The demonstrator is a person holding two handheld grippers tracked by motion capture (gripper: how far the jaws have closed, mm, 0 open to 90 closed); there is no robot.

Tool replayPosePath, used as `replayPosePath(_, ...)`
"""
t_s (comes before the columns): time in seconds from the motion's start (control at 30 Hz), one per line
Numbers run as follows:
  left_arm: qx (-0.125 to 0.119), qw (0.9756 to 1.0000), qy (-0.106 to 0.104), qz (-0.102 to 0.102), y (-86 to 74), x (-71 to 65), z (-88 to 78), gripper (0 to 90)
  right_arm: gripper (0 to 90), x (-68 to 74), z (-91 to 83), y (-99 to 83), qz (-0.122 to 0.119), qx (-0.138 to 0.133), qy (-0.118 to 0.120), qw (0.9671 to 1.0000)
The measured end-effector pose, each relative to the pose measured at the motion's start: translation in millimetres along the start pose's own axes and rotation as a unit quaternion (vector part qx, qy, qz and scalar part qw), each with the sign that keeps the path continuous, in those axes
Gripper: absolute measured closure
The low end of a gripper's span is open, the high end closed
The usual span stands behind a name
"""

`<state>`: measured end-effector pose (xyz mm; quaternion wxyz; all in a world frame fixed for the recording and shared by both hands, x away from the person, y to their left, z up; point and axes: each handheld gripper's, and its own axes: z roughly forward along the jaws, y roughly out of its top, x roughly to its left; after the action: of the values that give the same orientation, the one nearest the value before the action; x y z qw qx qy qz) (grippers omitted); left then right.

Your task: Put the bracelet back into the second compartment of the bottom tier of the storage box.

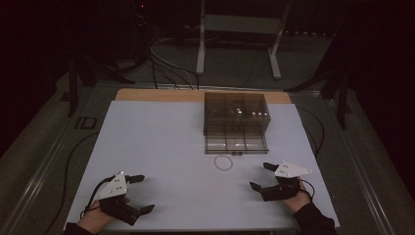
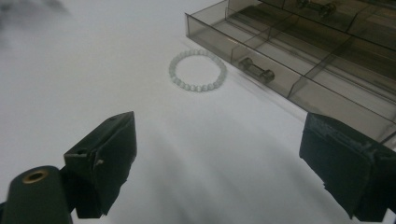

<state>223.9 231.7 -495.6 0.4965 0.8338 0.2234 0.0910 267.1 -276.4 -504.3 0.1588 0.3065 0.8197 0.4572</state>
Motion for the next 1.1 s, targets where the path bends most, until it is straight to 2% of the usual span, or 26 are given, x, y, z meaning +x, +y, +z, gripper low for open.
replayPosePath(0.33, 0.000, 1.0000, 0.001, -0.001, -0.2, 0.4, 0.0, 0.2, 11.4, 2.5, -0.1, 3.9, -0.002, 0.004, 0.005, 1.0000)
replayPosePath(0.43, 0.001, 1.0000, 0.004, -0.004, -0.7, 0.4, -0.4, 0.2, 11.4, 2.5, -3.3, 8.9, -0.005, 0.001, -0.001, 1.0000)
replayPosePath(0.63, 0.000, 1.0000, 0.005, -0.003, -0.5, 0.7, -0.5, 0.1, 11.4, 0.8, -7.3, 17.5, -0.002, -0.002, 0.003, 1.0000)
replayPosePath(0.8, 0.002, 1.0000, 0.004, -0.002, -0.1, 1.0, 1.2, 0.2, 11.4, 1.2, -12.4, 26.1, -0.010, -0.005, -0.014, 0.9998)
replayPosePath(1.1, 0.005, 1.0000, 0.001, 0.000, 1.4, 2.6, 5.0, 0.1, 11.4, -0.6, -18.0, 47.0, -0.023, -0.018, -0.021, 0.9994)
